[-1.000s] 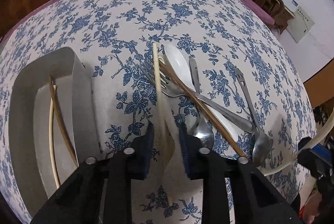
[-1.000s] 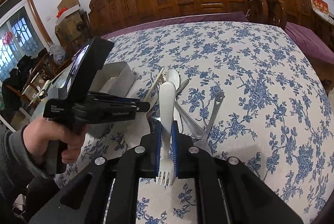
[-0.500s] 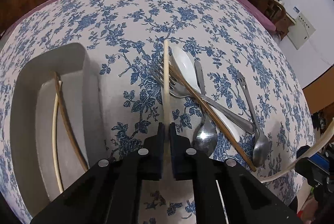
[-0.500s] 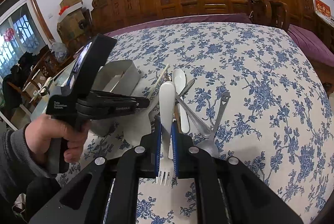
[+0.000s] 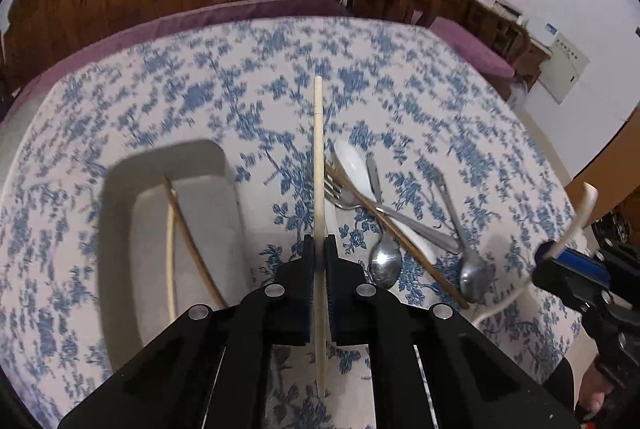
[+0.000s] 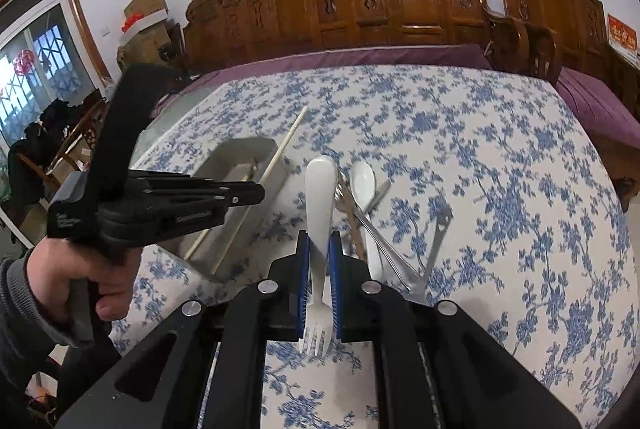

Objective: Organize utensils
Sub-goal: 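Place the bamboo chopstick in the grey tray and open the left tool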

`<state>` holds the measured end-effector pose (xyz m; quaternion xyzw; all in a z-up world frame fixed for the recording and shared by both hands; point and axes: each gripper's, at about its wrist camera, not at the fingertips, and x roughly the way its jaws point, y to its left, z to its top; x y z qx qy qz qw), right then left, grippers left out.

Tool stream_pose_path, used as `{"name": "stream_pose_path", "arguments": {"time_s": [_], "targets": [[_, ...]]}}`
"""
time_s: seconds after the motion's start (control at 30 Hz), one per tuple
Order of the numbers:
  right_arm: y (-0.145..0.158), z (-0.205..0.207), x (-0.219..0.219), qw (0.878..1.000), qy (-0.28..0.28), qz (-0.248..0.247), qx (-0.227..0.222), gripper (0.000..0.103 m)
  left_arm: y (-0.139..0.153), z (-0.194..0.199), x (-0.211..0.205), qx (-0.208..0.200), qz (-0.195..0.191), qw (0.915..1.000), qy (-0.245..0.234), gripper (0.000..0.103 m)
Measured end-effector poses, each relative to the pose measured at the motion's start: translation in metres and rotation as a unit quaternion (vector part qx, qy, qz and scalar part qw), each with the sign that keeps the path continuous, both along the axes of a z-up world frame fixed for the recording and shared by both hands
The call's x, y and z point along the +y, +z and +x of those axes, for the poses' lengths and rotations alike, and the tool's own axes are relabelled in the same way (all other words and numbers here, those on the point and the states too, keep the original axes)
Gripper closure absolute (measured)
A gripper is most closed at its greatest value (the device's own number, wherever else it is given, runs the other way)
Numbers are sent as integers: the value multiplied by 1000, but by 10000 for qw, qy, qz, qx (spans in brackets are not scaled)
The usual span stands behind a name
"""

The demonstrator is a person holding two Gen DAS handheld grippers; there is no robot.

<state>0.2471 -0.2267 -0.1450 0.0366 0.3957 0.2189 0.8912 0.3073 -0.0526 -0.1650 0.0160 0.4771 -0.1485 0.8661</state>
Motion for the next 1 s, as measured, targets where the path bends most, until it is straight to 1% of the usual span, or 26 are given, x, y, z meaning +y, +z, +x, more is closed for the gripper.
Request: {"name": "stream_pose_path", "arguments": {"time_s": [0.13,0.3,0.5,0.73,0.8,0.87,1.0], "targets": [[14,1,12,9999,75,20,-105,92,16,-10,16,-180,27,9998,11,98],[28,2,33,9996,196,26,-192,92,22,-16,42,-248,131,9995,130,98],[40,5,59,9990,346,25,-266,92,15,-10,84,-154,161,9987,464,98],[47,12,89,9984,490,-47,-282,92,-4,-6,112,62,73,9977,671,98],[47,16,98,9982,527,-65,-271,92,-9,-6,117,82,53,9976,687,88],[47,21,110,9979,581,-111,-262,92,-11,-8,121,64,65,9975,705,81],[46,28,127,9973,667,-155,-248,92,-10,-13,132,-9,6,9975,701,78]]}}
